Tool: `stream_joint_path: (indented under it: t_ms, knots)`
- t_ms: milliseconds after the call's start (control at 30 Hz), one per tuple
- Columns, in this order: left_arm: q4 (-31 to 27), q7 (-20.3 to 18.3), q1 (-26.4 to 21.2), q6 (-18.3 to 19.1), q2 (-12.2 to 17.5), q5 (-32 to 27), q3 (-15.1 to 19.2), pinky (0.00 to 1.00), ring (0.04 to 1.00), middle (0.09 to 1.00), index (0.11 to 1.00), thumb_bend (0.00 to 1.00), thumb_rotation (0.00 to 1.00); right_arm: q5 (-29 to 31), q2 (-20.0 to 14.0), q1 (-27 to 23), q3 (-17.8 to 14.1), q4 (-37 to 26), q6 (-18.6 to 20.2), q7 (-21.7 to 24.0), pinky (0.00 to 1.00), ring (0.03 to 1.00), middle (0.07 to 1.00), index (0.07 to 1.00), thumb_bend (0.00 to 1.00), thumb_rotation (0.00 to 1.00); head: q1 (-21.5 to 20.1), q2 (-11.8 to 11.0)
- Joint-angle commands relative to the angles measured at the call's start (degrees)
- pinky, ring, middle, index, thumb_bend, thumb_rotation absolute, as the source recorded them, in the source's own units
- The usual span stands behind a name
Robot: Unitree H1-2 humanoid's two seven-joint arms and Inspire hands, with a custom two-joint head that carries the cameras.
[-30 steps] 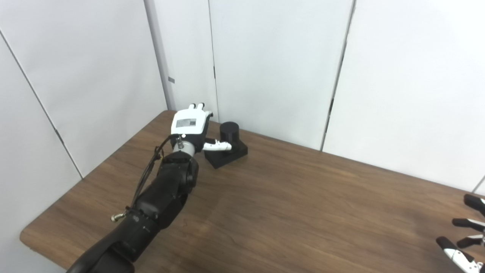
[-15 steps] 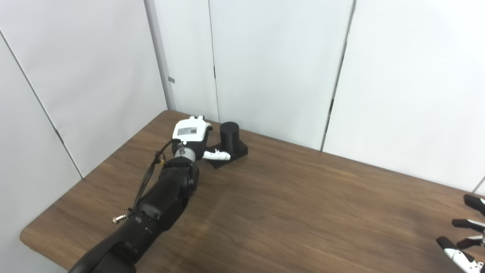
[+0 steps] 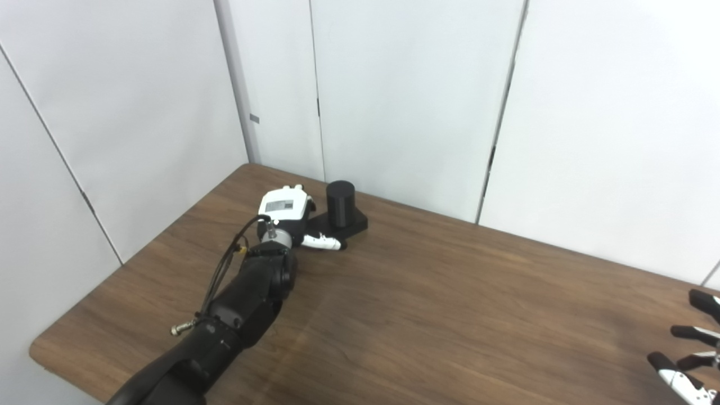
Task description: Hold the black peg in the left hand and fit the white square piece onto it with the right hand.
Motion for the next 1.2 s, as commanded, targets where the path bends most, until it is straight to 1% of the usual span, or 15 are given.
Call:
stream_joint_path:
  t_ms: [0, 100, 200, 300, 433, 533, 633, 733, 800, 900, 933, 1000, 1033, 1067, 1167]
  knots:
    - [0.95, 3.21, -3.29, -0.84, 0.55, -0.15, -0.12, 0.9, 0.994, 0.99, 0.769, 1.0, 0.68, 1.03, -0.38, -1.87, -0.35, -2.19, -1.24, 0.03, 0.41, 0.67, 0.856, 0.816, 0.35, 0.0, 0.01, 0.06]
    - [3.55, 5.78, -3.59, -1.46, -0.03, -0.96, -0.39, 0.89, 0.987, 0.981, 0.765, 1.0, 0.66, 1.27, -0.58, -1.84, -0.33, -1.83, -1.58, 0.13, 0.39, 0.668, 0.861, 0.816, 0.36, 0.0, 0.0, -0.07]
    - [5.67, 7.03, -4.21, -1.3, -0.35, -1.91, -0.74, 0.89, 0.99, 0.979, 0.763, 1.0, 0.63, 0.88, -0.72, -1.95, -0.3, -1.78, -1.48, 0.03, 0.41, 0.661, 0.857, 0.818, 0.36, 0.0, -0.07, -0.08]
    - [7.95, 8.55, -4.63, -2.52, -0.6, -3.52, -0.63, 0.89, 0.99, 0.973, 0.756, 1.0, 0.6, 0.72, -0.68, -2.02, -0.25, -2.15, -0.95, 0.09, 0.42, 0.658, 0.857, 0.815, 0.35, 0.0, -0.07, -0.09]
    - [10.76, 10.45, -4.93, -3.96, -0.78, -5.28, -0.9, 0.89, 0.983, 0.965, 0.762, 1.0, 0.6, 1.06, -0.61, -1.98, -0.2, -2.34, -1.21, 0.2, 0.39, 0.648, 0.859, 0.804, 0.35, 0.0, -0.06, -0.04]
    - [11.18, 9.64, -4.9, -4.03, -0.76, -6.63, -1.17, 0.9, 0.995, 0.974, 0.766, 1.0, 0.59, 0.98, -0.66, -1.84, -0.27, -2.44, -1.15, 0.17, 0.41, 0.649, 0.866, 0.814, 0.36, 0.0, -0.06, 0.04]
    - [10.77, 7.89, -4.87, -4.03, -0.51, -7.92, -1.49, 0.92, 1.0, 0.997, 0.782, 0.98, 0.51, 0.76, -0.66, -1.8, -0.22, -2.76, -1.1, 0.16, 0.42, 0.65, 0.864, 0.81, 0.35, 0.0, -0.3, 0.19]
    - [10.6, 8.04, -4.76, -5.69, -0.34, -9.52, -1.46, 0.92, 1.0, 1.0, 0.77, 0.96, 0.44, 0.82, -0.58, -1.82, -0.16, -2.95, -1.31, 0.16, 0.39, 0.638, 0.859, 0.794, 0.34, 0.0, -0.15, 0.38]
    - [10.1, 7.48, -4.56, -7.44, 0.12, -10.71, -1.68, 0.94, 1.0, 1.0, 0.748, 0.91, 0.39, 0.96, -0.46, -1.84, -0.14, -3.3, -1.01, 0.22, 0.39, 0.634, 0.859, 0.786, 0.35, 0.0, -0.21, 0.47]
    - [9.26, 5.72, -4.4, -8.75, 0.86, -11.83, -2.44, 0.96, 1.0, 0.994, 0.697, 0.86, 0.34, 0.9, -0.49, -1.9, -0.18, -3.49, -0.77, 0.25, 0.4, 0.637, 0.86, 0.788, 0.35, 0.0, -0.33, 0.6]
    - [8.95, 5.26, -4.23, -9.49, 1.05, -12.44, -2.47, 0.99, 1.0, 0.979, 0.659, 0.82, 0.29, 0.82, -0.47, -1.93, -0.17, -3.72, -0.52, 0.28, 0.4, 0.636, 0.858, 0.786, 0.35, 0.0, -0.33, 0.66]
    - [8.64, 4.47, -3.91, -10.86, 1.31, -13.69, -2.44, 1.0, 1.0, 0.954, 0.597, 0.79, 0.21, 0.64, -0.4, -1.99, -0.09, -4.23, 0.03, 0.35, 0.4, 0.633, 0.857, 0.783, 0.35, 0.0, -0.32, 0.76]
    - [8.68, 3.87, -3.91, -11.03, 1.41, -13.98, -2.61, 1.0, 1.0, 0.945, 0.534, 0.63, 0.13, 0.59, -0.38, -2.02, -0.04, -4.42, 0.25, 0.4, 0.4, 0.631, 0.856, 0.783, 0.34, 0.0, -0.32, 0.76]
    - [8.72, 3.42, -3.93, -11.06, 1.48, -14.12, -2.75, 1.0, 1.0, 0.934, 0.511, 0.58, 0.1, 0.55, -0.37, -2.04, 0.0, -4.52, 0.38, 0.43, 0.4, 0.629, 0.855, 0.782, 0.34, 0.0, -0.32, 0.76]
    - [9.56, 2.33, -4.21, -12.12, 1.81, -14.46, -3.62, 1.0, 0.971, 0.898, 0.486, 0.53, 0.07, 0.8, -0.38, -2.13, 0.03, -4.35, 0.09, 0.44, 0.38, 0.622, 0.853, 0.779, 0.34, 0.0, -0.33, 1.07]
